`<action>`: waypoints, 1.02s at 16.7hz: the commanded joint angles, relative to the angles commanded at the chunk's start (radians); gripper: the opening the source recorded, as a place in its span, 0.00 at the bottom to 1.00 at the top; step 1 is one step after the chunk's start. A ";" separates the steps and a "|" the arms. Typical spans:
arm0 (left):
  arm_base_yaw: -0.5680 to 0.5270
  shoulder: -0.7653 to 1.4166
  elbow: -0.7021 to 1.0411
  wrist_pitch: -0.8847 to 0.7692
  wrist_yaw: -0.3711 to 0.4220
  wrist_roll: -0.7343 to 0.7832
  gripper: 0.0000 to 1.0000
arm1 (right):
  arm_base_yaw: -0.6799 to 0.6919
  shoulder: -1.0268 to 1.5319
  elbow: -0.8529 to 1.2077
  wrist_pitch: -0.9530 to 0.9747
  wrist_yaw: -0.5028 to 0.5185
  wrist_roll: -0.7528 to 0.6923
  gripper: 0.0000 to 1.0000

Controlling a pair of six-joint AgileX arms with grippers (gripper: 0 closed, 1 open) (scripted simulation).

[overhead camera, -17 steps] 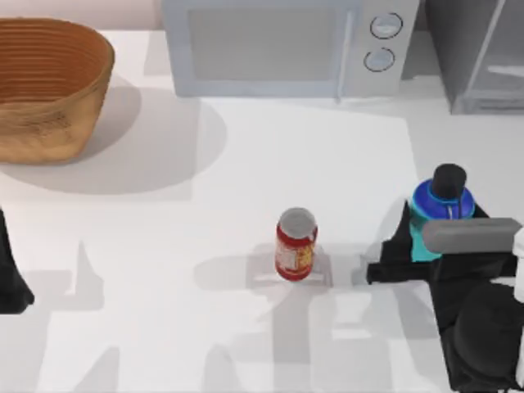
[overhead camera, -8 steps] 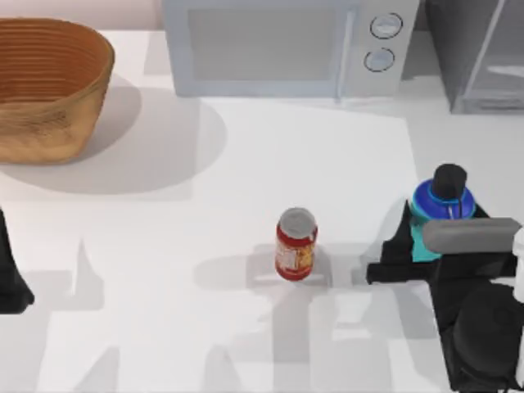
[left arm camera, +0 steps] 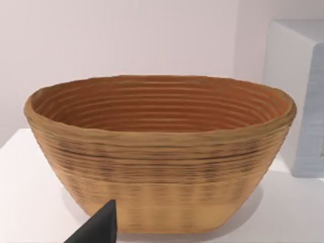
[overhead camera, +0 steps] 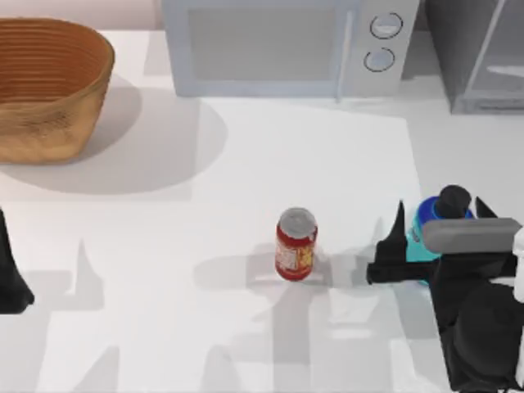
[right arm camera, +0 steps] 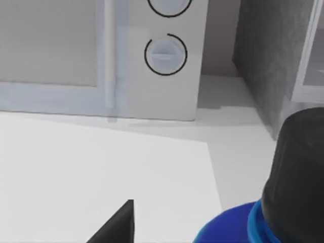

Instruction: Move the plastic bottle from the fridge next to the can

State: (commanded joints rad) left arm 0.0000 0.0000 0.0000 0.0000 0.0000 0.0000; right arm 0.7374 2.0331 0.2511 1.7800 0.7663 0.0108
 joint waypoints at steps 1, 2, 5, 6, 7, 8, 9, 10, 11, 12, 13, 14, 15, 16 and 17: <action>0.000 0.000 0.000 0.000 0.000 0.000 1.00 | 0.000 0.000 0.000 0.000 0.000 0.000 1.00; 0.000 0.000 0.000 0.000 0.000 0.000 1.00 | 0.000 0.000 0.000 0.000 0.000 0.000 1.00; 0.000 0.000 0.000 0.000 0.000 0.000 1.00 | 0.000 0.000 0.000 0.000 0.000 0.000 1.00; 0.000 0.000 0.000 0.000 0.000 0.000 1.00 | 0.000 0.000 0.000 0.000 0.000 0.000 1.00; 0.000 0.000 0.000 0.000 0.000 0.000 1.00 | -0.004 0.067 0.005 -0.023 0.000 0.000 1.00; 0.000 0.000 0.000 0.000 0.000 0.000 1.00 | -0.001 0.069 0.002 -0.019 0.003 0.001 1.00; 0.000 0.000 0.000 0.000 0.000 0.000 1.00 | 0.013 0.071 -0.009 -0.008 0.016 0.003 1.00; 0.000 0.000 0.000 0.000 0.000 0.000 1.00 | 0.028 0.072 -0.018 0.003 0.032 0.004 1.00; 0.000 0.000 0.000 0.000 0.000 0.000 1.00 | 0.040 0.073 -0.028 0.012 0.044 0.006 1.00; 0.000 0.000 0.000 0.000 0.000 0.000 1.00 | 0.053 0.074 -0.039 0.022 0.057 0.008 1.00; 0.000 0.000 0.000 0.000 0.000 0.000 1.00 | 0.065 0.075 -0.048 0.031 0.068 0.009 1.00; 0.000 0.000 0.000 0.000 0.000 0.000 1.00 | 0.081 0.076 -0.060 0.041 0.085 0.011 1.00; 0.000 0.000 0.000 0.000 0.000 0.000 1.00 | 0.096 0.076 -0.073 0.052 0.099 0.013 1.00; 0.000 0.000 0.000 0.000 0.000 0.000 1.00 | 0.100 0.075 -0.077 0.056 0.104 0.014 1.00; 0.000 0.000 0.000 0.000 0.000 0.000 1.00 | 0.100 0.075 -0.077 0.056 0.104 0.014 1.00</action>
State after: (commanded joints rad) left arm 0.0000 0.0000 0.0000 0.0000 0.0000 0.0000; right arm 0.8377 2.1079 0.1742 1.8357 0.8699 0.0246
